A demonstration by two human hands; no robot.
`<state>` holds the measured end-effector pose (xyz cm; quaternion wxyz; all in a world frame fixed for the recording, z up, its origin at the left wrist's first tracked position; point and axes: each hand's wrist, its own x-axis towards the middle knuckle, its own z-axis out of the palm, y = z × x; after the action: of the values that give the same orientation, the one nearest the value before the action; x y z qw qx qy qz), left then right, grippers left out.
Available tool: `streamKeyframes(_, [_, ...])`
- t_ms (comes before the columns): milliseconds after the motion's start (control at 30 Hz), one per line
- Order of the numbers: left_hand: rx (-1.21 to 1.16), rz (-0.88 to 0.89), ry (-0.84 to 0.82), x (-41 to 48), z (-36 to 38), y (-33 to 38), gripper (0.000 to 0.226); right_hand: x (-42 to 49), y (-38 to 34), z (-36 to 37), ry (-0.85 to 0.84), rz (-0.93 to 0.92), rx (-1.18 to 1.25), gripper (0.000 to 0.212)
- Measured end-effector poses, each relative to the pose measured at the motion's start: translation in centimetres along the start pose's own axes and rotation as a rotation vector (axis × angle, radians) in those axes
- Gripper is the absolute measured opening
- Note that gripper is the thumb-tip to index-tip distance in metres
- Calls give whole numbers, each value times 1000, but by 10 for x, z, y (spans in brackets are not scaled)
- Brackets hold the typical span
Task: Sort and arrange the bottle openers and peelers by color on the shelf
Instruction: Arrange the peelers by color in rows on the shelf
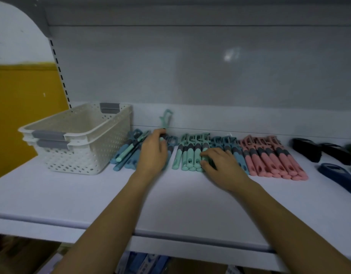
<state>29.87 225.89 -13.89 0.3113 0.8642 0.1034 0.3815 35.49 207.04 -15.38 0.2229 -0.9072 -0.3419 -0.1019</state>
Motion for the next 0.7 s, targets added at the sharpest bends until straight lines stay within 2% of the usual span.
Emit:
streamKeyframes(133, [-253, -36, -304, 3, 25, 23, 37, 2, 1, -3, 44, 25, 17, 34])
streamKeyframes(167, [-224, -41, -394, 5, 33, 24, 40, 2, 2, -3, 48, 23, 15, 34])
streamKeyframes(267, [96, -6, -610, 7, 48, 15, 51, 2, 3, -1, 40, 12, 10, 33])
streamKeyframes(367, [200, -31, -633, 2, 44, 11, 49, 2, 3, 0, 42, -11, 3, 37])
streamKeyframes(500, [244, -23, -660, -2, 38, 18, 50, 1, -2, 0, 12, -83, 28, 56])
streamKeyframes(600, [145, -78, -640, 0, 41, 18, 51, 1, 0, 3, 0, -115, 14, 71])
streamKeyframes(700, [-69, -80, -476, 4, 40, 14, 51, 0, 1, 2, -4, -102, -13, 69])
